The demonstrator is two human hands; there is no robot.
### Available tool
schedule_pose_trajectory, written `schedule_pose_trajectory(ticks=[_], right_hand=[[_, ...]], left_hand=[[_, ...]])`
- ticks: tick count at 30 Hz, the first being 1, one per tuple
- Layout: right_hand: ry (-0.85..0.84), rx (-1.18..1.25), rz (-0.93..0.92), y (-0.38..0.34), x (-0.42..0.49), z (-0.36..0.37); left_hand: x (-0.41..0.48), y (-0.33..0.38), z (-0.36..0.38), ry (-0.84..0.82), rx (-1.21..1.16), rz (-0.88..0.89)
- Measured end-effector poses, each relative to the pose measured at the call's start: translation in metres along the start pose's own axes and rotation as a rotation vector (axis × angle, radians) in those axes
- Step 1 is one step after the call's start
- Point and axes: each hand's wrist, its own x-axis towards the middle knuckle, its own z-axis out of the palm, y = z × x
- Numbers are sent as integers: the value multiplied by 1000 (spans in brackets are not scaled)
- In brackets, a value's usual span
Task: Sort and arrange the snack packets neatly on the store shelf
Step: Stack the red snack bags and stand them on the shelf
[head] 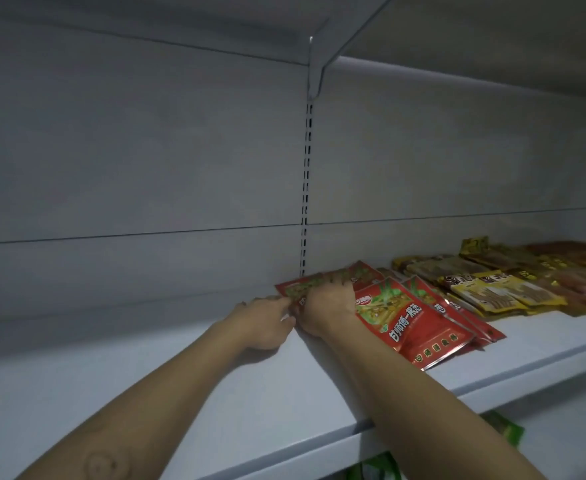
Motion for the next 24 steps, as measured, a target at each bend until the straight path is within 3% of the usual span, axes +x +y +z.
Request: schedule_pose_trajectory(ticks=[3, 8, 12, 16, 24], right_hand=[[61, 12, 4, 1, 4, 3], [372, 61, -76, 3, 1, -8], [212, 117, -147, -14, 8, -31], [153, 218, -314, -60, 11, -55], [67, 318, -625, -227, -6, -98]], left_hand=[[5, -8, -2, 21, 12, -24], [-8, -36, -15, 109, -1, -56], [-32, -70, -32, 178, 71, -128], [-73, -111, -53, 264, 111, -212], [-196, -218, -80, 343, 160, -428]])
